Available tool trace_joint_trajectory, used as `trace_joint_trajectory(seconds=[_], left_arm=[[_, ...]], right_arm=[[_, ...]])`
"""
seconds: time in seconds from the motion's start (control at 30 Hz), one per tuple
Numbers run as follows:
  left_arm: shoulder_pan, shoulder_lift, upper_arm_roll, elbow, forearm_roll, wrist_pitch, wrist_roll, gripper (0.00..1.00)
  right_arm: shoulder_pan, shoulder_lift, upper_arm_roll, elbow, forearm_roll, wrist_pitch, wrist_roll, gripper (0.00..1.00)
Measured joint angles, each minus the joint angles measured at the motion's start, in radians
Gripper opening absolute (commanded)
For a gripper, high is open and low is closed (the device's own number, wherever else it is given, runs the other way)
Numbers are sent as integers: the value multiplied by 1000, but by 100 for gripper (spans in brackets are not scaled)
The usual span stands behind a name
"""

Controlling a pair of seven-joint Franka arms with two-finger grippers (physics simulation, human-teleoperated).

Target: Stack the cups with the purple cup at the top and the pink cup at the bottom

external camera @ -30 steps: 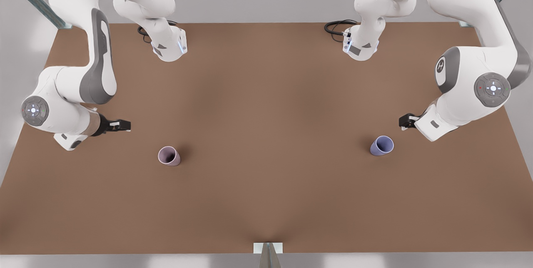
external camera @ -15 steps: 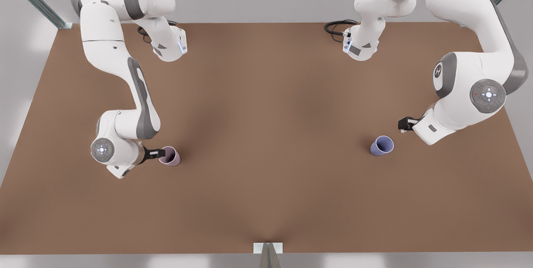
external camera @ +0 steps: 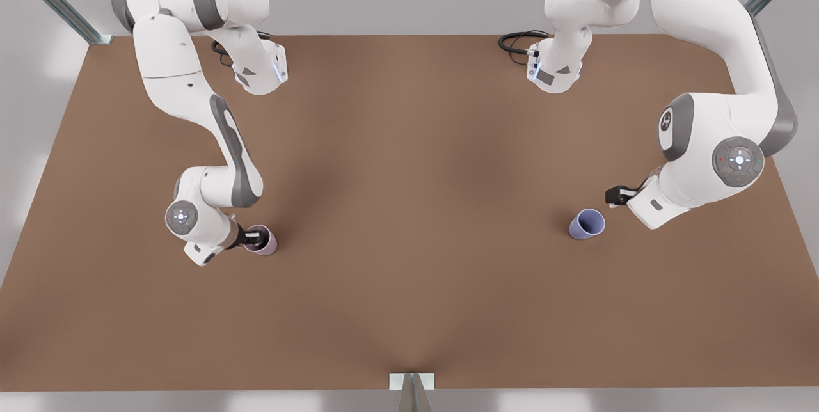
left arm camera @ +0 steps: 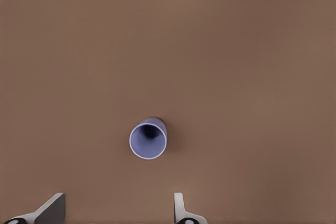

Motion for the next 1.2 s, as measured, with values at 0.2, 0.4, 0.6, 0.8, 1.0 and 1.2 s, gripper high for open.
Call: trace_joint_trajectory(seconds=[0.2,0.4,0.6,0.8,1.0,1.2], left_arm=[[-1,0,0,0,-2,9,-1,100],[-1,-1,1,0,-2,9,-2,100],[5,3,2,0,-2,9,-3,100],[9,37,32,-4,-9,19,-1,100],[8,36,73,-243,-49,157,2,100],[9,41,96,-365,-66,310,4,100]], right_arm=[[11,3,0,1,8,22,0,21],[19,-34,-1,17,9,13,-7,21],[211,34,-6,313,70,-92,40,21],[461,411,-5,904,98,-240,223,21],[592,568,-12,1087,103,-308,440,21],[597,603,-17,1095,103,-328,613,21]])
